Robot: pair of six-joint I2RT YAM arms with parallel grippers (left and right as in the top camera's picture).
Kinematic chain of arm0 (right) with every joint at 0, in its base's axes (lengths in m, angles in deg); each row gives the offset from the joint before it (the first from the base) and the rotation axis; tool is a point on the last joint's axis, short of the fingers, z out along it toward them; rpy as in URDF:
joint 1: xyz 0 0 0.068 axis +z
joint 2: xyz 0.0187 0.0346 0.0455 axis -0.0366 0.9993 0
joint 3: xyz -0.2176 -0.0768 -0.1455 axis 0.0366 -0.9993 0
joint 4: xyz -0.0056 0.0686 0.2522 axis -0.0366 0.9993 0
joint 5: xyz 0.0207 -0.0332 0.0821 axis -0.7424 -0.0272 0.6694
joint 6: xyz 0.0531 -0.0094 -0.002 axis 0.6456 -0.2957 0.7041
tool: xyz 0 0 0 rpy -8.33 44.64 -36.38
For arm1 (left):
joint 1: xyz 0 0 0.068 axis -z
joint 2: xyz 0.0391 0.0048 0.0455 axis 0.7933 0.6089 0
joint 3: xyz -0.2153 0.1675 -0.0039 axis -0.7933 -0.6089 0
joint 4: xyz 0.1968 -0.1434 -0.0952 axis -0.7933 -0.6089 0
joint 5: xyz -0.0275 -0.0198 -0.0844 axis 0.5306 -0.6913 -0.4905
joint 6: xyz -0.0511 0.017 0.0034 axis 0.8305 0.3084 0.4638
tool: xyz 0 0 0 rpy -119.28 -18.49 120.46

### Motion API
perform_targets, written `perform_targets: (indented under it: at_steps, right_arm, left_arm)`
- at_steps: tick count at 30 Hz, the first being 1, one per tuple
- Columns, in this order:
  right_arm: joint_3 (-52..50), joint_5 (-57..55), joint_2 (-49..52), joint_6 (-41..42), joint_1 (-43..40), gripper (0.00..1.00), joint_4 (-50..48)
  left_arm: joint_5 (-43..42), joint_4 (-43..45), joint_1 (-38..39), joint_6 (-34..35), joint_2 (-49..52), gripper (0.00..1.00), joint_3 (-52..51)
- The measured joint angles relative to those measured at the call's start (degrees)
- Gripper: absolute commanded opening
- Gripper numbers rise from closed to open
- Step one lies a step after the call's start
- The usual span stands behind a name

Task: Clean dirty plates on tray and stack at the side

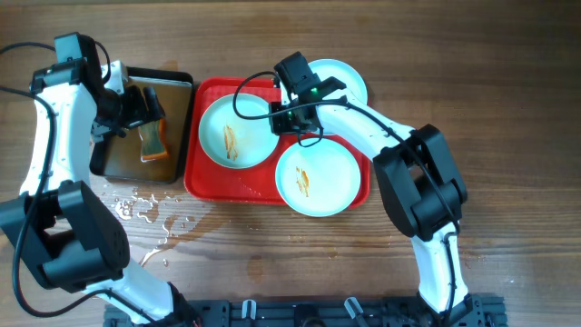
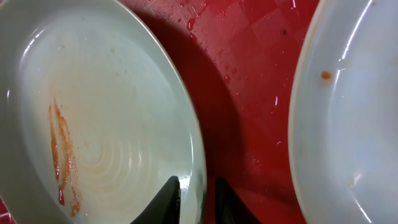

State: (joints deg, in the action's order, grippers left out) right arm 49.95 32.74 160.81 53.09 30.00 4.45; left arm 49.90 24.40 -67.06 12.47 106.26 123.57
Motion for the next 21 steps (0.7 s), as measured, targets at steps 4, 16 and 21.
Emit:
perform_targets:
  at_steps: [4, 16, 21]
  right_arm:
    - [0.00, 0.02, 0.00, 0.00, 0.00, 0.21, 0.00]
    - [0.00, 0.02, 0.00, 0.00, 0.00, 0.24, 0.00]
    - [0.00, 0.02, 0.00, 0.00, 0.00, 0.24, -0.02]
  left_arm:
    - [0.00, 0.00, 0.00, 0.00, 0.00, 1.00, 0.00]
    - [-0.09, 2.60, 0.00, 0.00, 0.00, 1.00, -0.09]
    - [-2.36, 2.82, 0.00, 0.00, 0.00, 1.00, -0.11]
